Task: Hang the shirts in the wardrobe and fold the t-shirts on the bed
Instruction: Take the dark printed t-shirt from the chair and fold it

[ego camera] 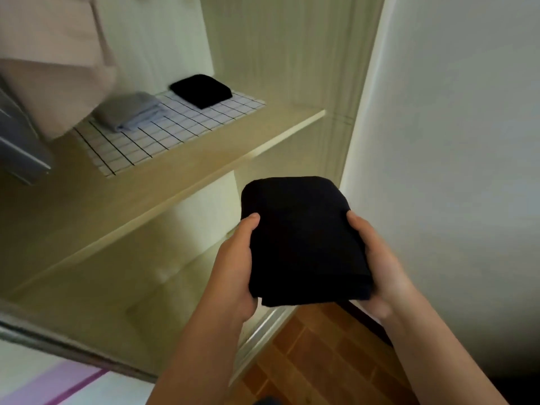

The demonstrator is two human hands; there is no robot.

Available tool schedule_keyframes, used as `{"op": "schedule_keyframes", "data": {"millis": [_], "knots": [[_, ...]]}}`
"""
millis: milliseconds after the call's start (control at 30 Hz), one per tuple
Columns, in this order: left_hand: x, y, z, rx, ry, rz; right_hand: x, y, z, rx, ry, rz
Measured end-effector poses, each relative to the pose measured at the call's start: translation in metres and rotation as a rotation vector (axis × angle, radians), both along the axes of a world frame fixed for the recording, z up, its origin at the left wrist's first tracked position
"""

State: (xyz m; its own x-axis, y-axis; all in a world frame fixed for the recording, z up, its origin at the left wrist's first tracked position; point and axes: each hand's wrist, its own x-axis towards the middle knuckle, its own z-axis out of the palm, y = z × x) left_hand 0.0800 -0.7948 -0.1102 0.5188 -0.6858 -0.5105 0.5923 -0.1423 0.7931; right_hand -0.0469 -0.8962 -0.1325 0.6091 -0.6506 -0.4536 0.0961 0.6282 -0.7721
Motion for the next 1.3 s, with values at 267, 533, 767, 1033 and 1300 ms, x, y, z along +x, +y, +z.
{"op": "schedule_keyframes", "data": {"millis": [267,533,767,1033,1300], "knots": [[0.067,-0.059,0.010,-0.085,-0.054,0.103,0.082,-0.073,0.010,-0.026,-0.038,0.098],[0.157,-0.115,0.024,-0.141,-0.053,0.215,0.187,-0.140,0.034,-0.065,-0.078,0.213],[0.217,-0.144,0.030,-0.111,-0.002,0.310,0.261,-0.177,0.035,-0.040,-0.075,0.264],[0.256,-0.183,0.036,-0.103,-0.029,0.460,0.327,-0.232,0.034,-0.130,-0.007,0.426],[0.290,-0.251,0.043,-0.097,-0.042,0.519,0.370,-0.304,0.051,-0.145,0.006,0.520]]}}
